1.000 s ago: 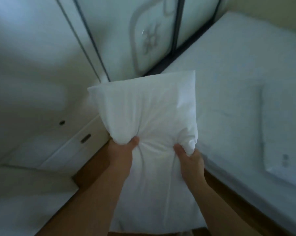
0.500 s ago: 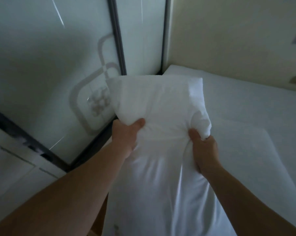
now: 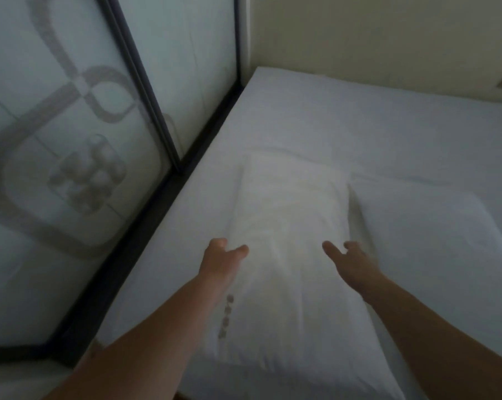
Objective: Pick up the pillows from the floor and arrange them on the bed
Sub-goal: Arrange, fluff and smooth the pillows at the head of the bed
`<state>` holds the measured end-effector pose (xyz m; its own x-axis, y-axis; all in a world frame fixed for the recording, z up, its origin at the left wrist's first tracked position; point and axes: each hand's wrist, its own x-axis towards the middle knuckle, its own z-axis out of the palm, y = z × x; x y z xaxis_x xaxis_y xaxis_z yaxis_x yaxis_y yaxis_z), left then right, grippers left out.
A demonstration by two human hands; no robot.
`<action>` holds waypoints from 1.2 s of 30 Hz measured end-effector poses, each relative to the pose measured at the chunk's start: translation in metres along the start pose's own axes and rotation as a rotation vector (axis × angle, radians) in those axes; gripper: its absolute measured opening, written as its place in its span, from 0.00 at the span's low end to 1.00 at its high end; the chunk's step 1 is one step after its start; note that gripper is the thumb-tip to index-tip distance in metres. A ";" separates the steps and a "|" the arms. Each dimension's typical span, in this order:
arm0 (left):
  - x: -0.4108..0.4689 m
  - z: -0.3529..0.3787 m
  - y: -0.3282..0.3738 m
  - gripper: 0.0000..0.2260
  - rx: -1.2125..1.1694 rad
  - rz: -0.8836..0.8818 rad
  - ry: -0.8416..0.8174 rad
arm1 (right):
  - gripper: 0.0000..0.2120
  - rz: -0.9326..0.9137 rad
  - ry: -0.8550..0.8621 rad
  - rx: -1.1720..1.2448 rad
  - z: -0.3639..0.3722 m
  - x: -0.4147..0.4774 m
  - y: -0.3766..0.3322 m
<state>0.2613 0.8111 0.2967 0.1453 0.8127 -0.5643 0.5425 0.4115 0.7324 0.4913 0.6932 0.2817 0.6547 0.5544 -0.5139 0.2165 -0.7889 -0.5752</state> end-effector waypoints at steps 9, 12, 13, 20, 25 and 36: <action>0.099 0.068 -0.040 0.55 0.465 -0.140 -0.034 | 0.55 0.144 0.105 -0.094 0.051 0.109 0.026; 0.124 0.096 -0.064 0.48 0.393 -0.030 0.083 | 0.56 0.136 0.088 -0.021 0.084 0.132 0.046; 0.130 0.105 -0.070 0.39 0.355 0.050 0.165 | 0.52 0.105 0.134 -0.009 0.095 0.137 0.048; 0.157 0.106 -0.013 0.17 0.152 0.506 0.472 | 0.20 -0.254 0.464 0.172 0.081 0.161 -0.010; 0.183 0.075 0.094 0.17 0.120 0.744 0.512 | 0.23 -0.364 0.538 0.271 0.020 0.185 -0.098; 0.314 0.062 0.271 0.18 0.030 0.870 0.691 | 0.25 -0.548 0.649 0.296 -0.053 0.326 -0.264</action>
<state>0.5055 1.1527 0.2944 -0.0016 0.8783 0.4781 0.5012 -0.4130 0.7604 0.6865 1.0682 0.2998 0.8141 0.5032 0.2897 0.4818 -0.3070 -0.8208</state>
